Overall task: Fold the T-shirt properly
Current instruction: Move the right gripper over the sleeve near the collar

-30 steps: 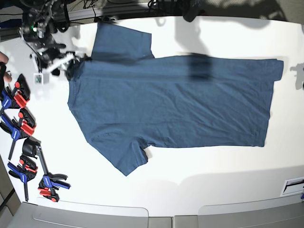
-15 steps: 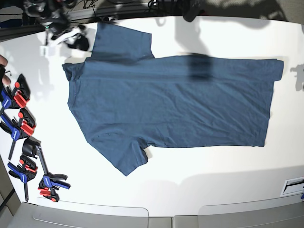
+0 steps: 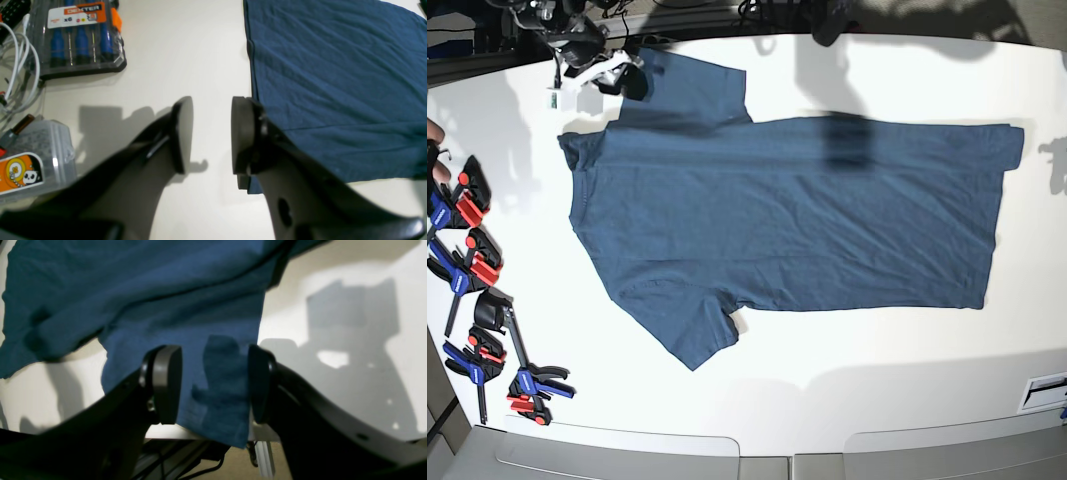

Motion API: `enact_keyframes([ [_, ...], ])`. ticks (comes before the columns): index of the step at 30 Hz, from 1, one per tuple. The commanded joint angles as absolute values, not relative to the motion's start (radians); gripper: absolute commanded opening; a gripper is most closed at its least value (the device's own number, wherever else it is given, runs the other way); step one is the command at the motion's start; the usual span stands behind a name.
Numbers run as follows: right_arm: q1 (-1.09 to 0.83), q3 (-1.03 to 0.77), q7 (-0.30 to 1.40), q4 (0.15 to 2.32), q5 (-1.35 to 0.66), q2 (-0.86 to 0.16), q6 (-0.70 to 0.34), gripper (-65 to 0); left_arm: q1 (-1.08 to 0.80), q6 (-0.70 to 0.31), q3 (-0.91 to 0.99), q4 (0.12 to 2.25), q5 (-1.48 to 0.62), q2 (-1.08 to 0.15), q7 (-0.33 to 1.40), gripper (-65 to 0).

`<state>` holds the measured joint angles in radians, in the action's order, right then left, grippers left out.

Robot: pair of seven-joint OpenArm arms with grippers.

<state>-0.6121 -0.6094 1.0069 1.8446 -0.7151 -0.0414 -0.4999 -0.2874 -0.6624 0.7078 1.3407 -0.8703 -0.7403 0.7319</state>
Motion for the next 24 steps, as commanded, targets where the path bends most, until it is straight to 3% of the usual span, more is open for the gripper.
enact_keyframes([
  [1, -0.616, -0.612, 0.982, 1.842, -0.732, -0.047, -0.508, -35.5, -0.279, -0.665, 0.719, 1.355, -0.890, -0.771, 0.702, -47.5],
  [10, -0.616, -0.612, 0.954, 1.684, -0.737, -0.049, -0.508, -35.5, -0.279, -0.665, 0.719, 1.355, -0.890, -0.771, 0.702, -47.5],
  [18, -0.616, -0.612, 1.087, 1.680, -0.854, -0.048, -0.509, -35.5, -0.280, -0.665, 0.719, 1.355, -0.890, -0.771, 0.702, -47.5],
  [24, -0.616, -0.612, 1.090, 1.680, -0.854, -0.047, -0.509, -35.5, -0.280, -0.665, 0.719, 1.355, -0.890, -0.771, 0.702, -47.5],
])
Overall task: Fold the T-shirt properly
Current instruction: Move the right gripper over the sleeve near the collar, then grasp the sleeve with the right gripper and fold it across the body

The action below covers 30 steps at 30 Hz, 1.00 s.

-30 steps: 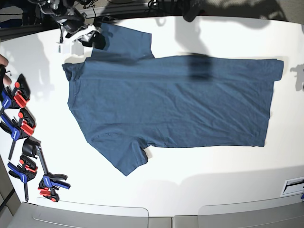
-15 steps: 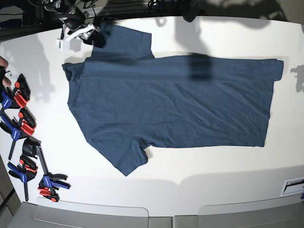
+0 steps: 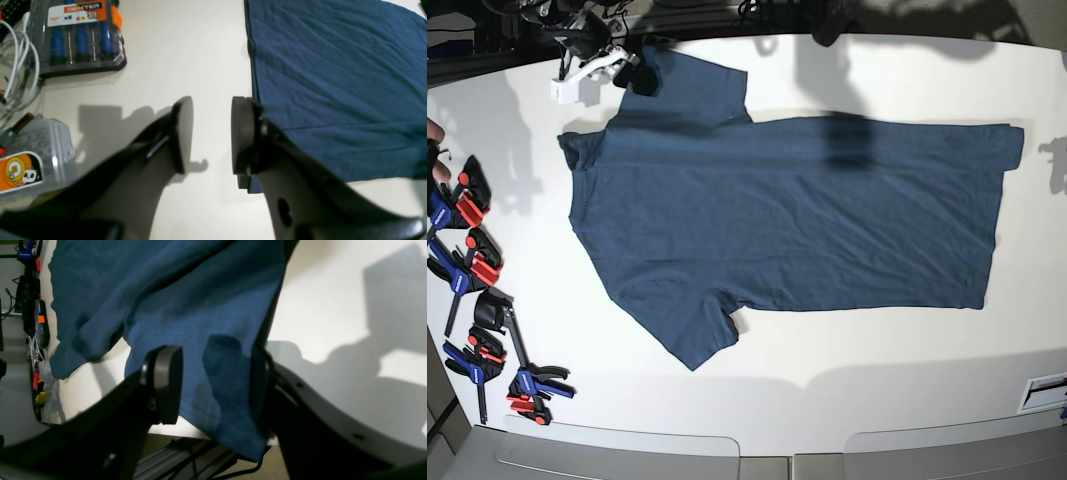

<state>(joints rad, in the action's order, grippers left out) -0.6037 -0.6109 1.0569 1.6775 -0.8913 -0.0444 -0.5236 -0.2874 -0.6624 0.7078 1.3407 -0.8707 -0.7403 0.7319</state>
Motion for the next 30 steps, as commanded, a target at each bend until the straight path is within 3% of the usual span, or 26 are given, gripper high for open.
enact_keyframes([
  [1, -0.616, -0.612, 1.095, 1.680, -0.854, -0.047, -0.509, -35.5, -0.280, -0.665, 0.719, 1.355, -0.890, -0.771, 0.702, -47.5],
  [4, -0.616, -0.612, 1.124, 1.680, -0.868, -0.047, -0.509, -35.8, -0.280, -0.665, 0.719, 1.355, -0.890, -0.771, 0.703, -47.5],
  [6, -0.616, -0.612, 1.131, 1.680, -0.876, -0.047, -0.509, -39.4, -0.280, -0.665, 0.719, 1.355, -0.890, -0.771, 0.702, -47.5],
  [11, -0.611, -0.612, 1.122, 1.680, -0.876, -0.047, -0.509, -64.6, -0.280, -0.665, 0.719, 1.355, -0.890, -0.771, 0.702, -47.5],
  [20, -0.519, -0.612, 1.164, 1.681, -1.095, -0.047, -0.595, -65.0, -0.280, -0.665, 0.719, 1.355, -0.890, -0.771, 0.702, -47.5],
  [30, -0.326, -0.540, 1.163, 1.681, -1.100, -0.047, -0.635, -65.0, -0.280, -0.665, 0.719, 1.355, -0.890, -0.771, 0.702, -47.5],
])
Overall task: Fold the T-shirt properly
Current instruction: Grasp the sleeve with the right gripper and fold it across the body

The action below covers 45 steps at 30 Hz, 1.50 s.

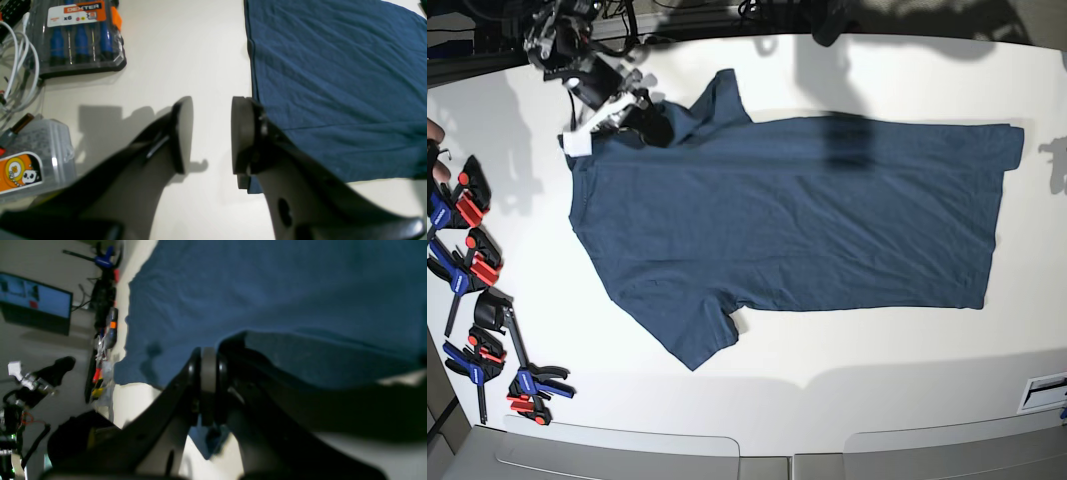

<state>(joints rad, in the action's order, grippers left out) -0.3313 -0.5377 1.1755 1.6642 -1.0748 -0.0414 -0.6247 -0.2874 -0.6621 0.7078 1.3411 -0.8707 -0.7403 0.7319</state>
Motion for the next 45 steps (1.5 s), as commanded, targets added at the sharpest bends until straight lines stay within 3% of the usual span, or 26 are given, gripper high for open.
enact_keyframes([
  [1, -0.310, -0.521, 1.159, 1.681, -1.091, -0.047, -0.639, -65.0, -0.280, -0.665, 0.719, 1.355, -0.890, -0.771, 0.702, -47.5],
  [16, -0.167, -0.229, 0.812, 1.681, -0.522, -0.047, -0.638, -65.0, -0.280, -0.665, 0.719, 1.355, -0.890, -0.771, 0.706, -47.5],
  [27, -0.149, -0.199, 0.678, 1.681, -0.360, -0.047, -0.538, -65.0, -0.280, -0.665, 0.719, 1.355, -0.890, -0.771, 0.706, -47.5],
  [45, -0.071, -0.199, 0.622, 1.678, -0.339, -0.047, -0.456, -65.0, -0.280, -0.665, 0.719, 1.355, -0.890, -0.771, 0.706, -47.5],
])
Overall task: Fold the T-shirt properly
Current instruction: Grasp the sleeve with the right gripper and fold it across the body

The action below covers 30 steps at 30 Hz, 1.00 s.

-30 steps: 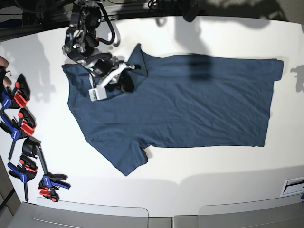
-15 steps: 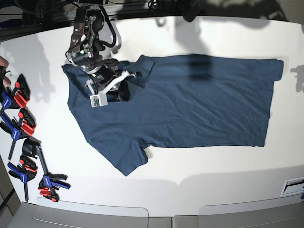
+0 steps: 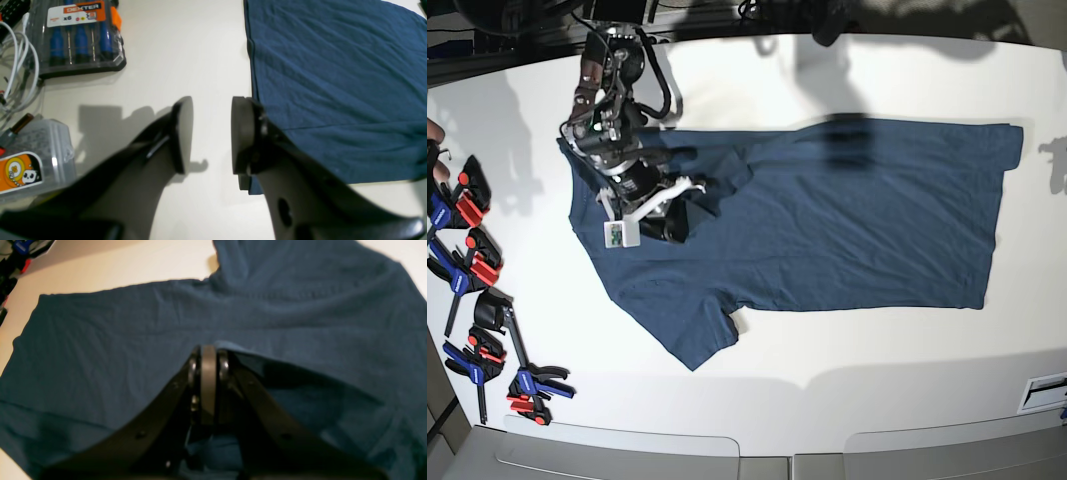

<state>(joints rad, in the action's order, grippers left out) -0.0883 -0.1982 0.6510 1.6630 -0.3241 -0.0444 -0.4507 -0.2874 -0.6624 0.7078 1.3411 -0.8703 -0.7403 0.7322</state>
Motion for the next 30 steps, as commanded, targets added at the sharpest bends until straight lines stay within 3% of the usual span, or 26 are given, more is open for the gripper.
enact_keyframes([
  [1, -0.063, -0.199, 0.622, 1.677, -0.338, -0.047, -0.455, -65.0, -0.280, -0.665, 0.719, 1.354, -0.890, -0.771, 0.706, -47.5],
  [30, -0.017, -0.199, 0.585, 1.677, -0.279, -0.047, -0.448, -65.0, -0.280, -0.665, 0.719, 1.354, -0.890, -0.770, 0.706, -47.5],
])
